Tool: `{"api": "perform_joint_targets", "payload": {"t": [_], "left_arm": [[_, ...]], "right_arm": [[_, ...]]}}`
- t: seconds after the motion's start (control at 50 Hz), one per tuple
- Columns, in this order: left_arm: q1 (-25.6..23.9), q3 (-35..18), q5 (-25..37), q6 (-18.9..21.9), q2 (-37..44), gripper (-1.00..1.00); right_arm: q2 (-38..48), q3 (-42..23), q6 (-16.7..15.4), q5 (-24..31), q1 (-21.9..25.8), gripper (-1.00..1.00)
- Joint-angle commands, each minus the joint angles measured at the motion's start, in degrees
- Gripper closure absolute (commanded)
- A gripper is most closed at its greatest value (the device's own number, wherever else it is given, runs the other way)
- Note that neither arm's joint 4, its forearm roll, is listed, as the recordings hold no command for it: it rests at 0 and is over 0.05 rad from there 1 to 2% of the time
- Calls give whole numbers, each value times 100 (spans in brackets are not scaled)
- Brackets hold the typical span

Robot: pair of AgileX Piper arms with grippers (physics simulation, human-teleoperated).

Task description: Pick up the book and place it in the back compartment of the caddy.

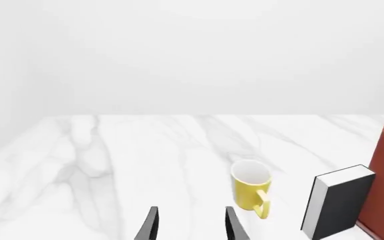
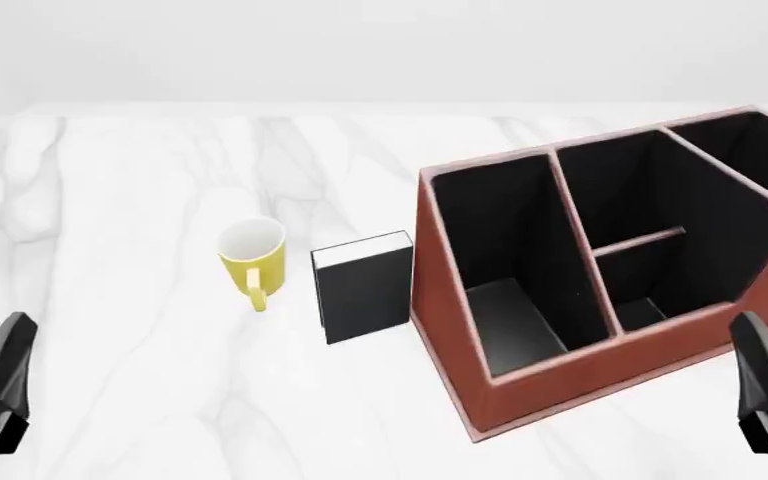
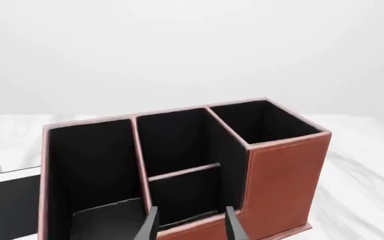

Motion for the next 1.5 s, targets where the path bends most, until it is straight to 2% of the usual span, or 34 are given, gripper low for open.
{"api": "perform_joint_targets", "payload": {"t": [0.02,0.06,0.12,0.14,0.18,0.22,0.26,0.28,0.3,0.34,0.38,0.44,0.46,0.54,0.6,0.62,0.68,0.7,0.74,0.82,0.84,0.88,0.9,0.96,1.02,1.08,1.1,1.12,1.16,1.2,1.28,1.5], "left_arm": [[148,-15,-58,27,12,-100],[238,-35,-64,-126,84,-100],[191,-92,-195,-89,330,-100],[290,-164,-83,71,218,-100],[127,-439,195,125,99,-100],[-10,-721,189,206,481,-100],[-195,-1040,244,-89,870,-100],[-195,-1043,243,-89,873,-100],[-635,-1460,553,304,849,-100],[-637,-1647,638,376,875,-100],[-830,-2019,634,494,1273,-100],[-864,-2265,552,546,1599,-100],[-952,-2528,460,699,1928,-100],[-997,-2913,400,652,2426,-100],[-1286,-3205,416,882,2822,-100],[-1525,-3321,411,1068,3056,-100],[-1542,-3566,351,1229,3363,-100],[-1686,-3796,362,1328,3732,-100],[-1651,-3983,349,1307,3922,-100],[-1823,-4416,261,1695,4532,-100],[-2174,-4620,453,1701,4797,-100],[-2076,-4809,426,1804,4993,-100],[-2237,-4974,504,1960,5121,-100],[-2316,-5259,678,2035,5267,-100],[-2507,-5872,1103,2273,5558,-100],[-2657,-6179,1446,2433,5681,-100],[-2656,-6541,1728,2642,5803,-100],[-2656,-6549,1733,2642,5806,-100],[-3038,-6978,2352,2642,6093,-100],[-2940,-7151,2374,2944,6243,-100],[-2956,-7511,2529,3192,6637,-100],[-3140,-8167,3036,3617,7707,-100]], "right_arm": [[141,-6,5,-109,-23,-100],[148,-6,3,-113,-26,-100],[142,-5,14,-105,-29,-100],[170,-4,17,-130,-29,-100],[234,-2,16,-189,-28,-100],[267,-1,25,-214,-34,-100],[307,0,34,-249,-42,-100],[307,0,34,-249,-42,-100],[327,3,48,-263,-46,-100],[334,3,47,-271,-46,-100],[346,4,50,-281,-46,-100],[388,1,50,-317,-44,-100],[398,0,58,-329,-50,-100],[367,0,65,-290,-59,-100],[339,0,72,-255,-58,-100],[347,4,74,-265,-55,-100],[338,4,73,-255,-45,-100],[332,2,80,-249,-47,-100],[313,4,84,-231,-46,-100],[358,4,83,-265,-43,-100],[357,4,81,-262,-39,-100],[337,4,83,-243,-39,-100],[328,4,92,-235,-43,-100],[347,4,94,-251,-45,-100],[386,4,90,-281,-43,-100],[384,4,94,-277,-43,-100],[380,4,96,-273,-41,-100],[379,4,96,-272,-41,-100],[386,4,91,-278,-36,-100],[385,4,95,-279,-31,-100],[350,4,97,-245,-26,-100],[359,4,99,-253,-21,-100]]}}
